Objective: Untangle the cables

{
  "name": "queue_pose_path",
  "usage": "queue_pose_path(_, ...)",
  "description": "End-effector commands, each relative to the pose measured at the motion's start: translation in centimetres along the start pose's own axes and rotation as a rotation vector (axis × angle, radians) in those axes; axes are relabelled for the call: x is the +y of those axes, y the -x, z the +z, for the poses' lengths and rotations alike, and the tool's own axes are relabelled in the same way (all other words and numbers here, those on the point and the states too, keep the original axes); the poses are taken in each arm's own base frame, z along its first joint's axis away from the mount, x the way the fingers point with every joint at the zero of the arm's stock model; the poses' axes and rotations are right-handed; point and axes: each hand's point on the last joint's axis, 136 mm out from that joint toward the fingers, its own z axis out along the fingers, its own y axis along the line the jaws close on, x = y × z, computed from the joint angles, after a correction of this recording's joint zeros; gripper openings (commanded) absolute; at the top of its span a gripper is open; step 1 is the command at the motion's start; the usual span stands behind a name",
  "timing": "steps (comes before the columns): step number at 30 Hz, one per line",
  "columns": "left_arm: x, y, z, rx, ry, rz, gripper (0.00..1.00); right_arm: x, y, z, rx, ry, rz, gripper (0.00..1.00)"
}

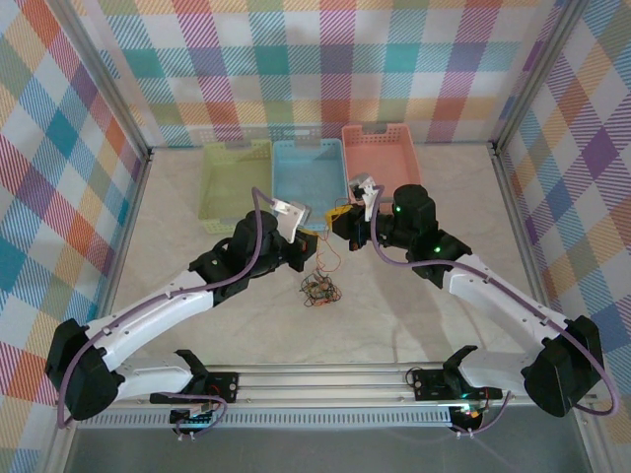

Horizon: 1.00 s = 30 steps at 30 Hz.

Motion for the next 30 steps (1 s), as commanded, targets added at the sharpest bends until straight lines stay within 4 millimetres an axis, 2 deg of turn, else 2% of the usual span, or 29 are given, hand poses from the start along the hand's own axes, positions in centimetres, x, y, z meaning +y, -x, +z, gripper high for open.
queue_pose_path(1, -0.4, 1.0, -1.0, -0.040, -0.016, 0.006, 0.00, 0.3, 0.6, -0.6, -0.015, 0.006, -0.019, 0.00)
queue_pose_path(6, -0.9, 2.9, -2.5, -0.075, -0.012, 0.014, 0.00, -0.9, -0.4, -0.6, -0.005, -0.039, -0.025, 0.01)
queue_pose_path(11, -1.9, 4.8, -4.1, -0.121, -0.044, 0.005, 0.00, -1.6, -1.5, -0.5, 0.009, -0.056, -0.026, 0.11)
queue_pose_path(13, -2.1, 5.1, -4.3, -0.124, -0.052, -0.005, 0.00, -1.8, -1.9, -0.5, 0.017, -0.057, -0.035, 0.23)
queue_pose_path(15, -2.1, 5.4, -4.6, -0.124, -0.048, -0.021, 0.00, -1.8, -2.4, -0.5, 0.026, -0.055, -0.053, 0.40)
queue_pose_path(20, -2.4, 6.3, -5.8, -0.145, -0.054, -0.059, 0.00, -2.0, -4.1, -0.8, 0.052, -0.054, -0.095, 0.70)
queue_pose_path(24, -2.5, 7.3, -6.7, -0.165, -0.042, -0.073, 0.00, -1.7, -5.2, -1.1, 0.046, -0.027, -0.138, 0.78)
queue_pose_path(30, -3.1, 8.8, -7.6, -0.182, -0.054, -0.083, 0.00, -0.6, -6.9, -1.1, 0.040, 0.059, -0.191, 0.77)
